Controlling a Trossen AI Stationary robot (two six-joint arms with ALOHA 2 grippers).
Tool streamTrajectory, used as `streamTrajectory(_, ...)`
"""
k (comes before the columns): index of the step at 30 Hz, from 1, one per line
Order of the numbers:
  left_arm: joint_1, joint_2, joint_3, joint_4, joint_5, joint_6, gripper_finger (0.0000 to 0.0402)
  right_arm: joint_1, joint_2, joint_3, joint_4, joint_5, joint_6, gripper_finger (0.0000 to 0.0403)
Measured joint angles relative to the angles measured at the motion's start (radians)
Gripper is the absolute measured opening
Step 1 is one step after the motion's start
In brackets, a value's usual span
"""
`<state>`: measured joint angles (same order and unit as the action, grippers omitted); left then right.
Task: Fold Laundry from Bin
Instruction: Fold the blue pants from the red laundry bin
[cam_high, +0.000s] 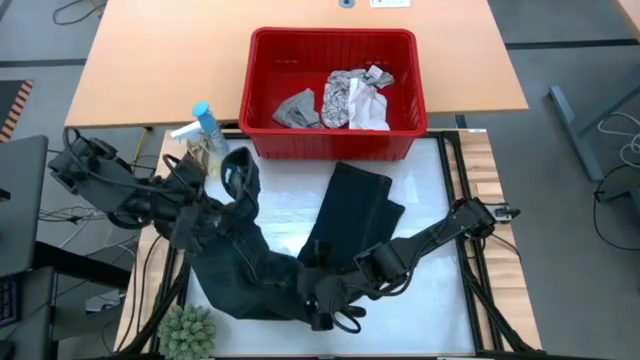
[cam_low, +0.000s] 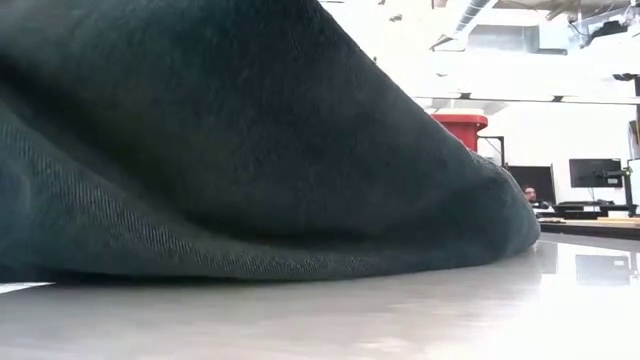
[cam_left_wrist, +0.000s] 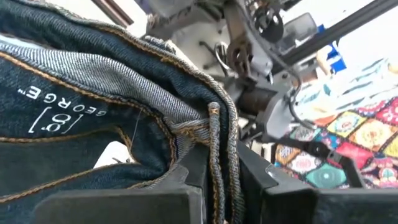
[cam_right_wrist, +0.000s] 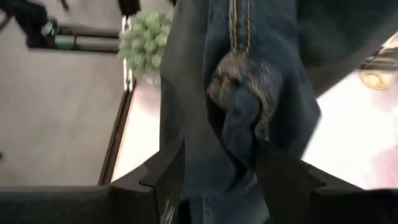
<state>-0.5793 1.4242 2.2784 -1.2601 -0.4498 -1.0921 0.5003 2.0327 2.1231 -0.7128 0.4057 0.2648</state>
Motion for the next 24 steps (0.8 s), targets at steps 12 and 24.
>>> streamTrajectory(12, 0.003, 0.000, 0.004, 0.059, -0.023, 0.040, 0.0029, -0.006, 0.001, -0.001, 0.088, 0.092, -0.011, 0.0215)
streamTrajectory(24, 0.003, 0.000, 0.004, 0.164, -0.079, 0.157, 0.0029, -0.042, 0.001, -0.001, 0.081, 0.145, -0.011, 0.0215)
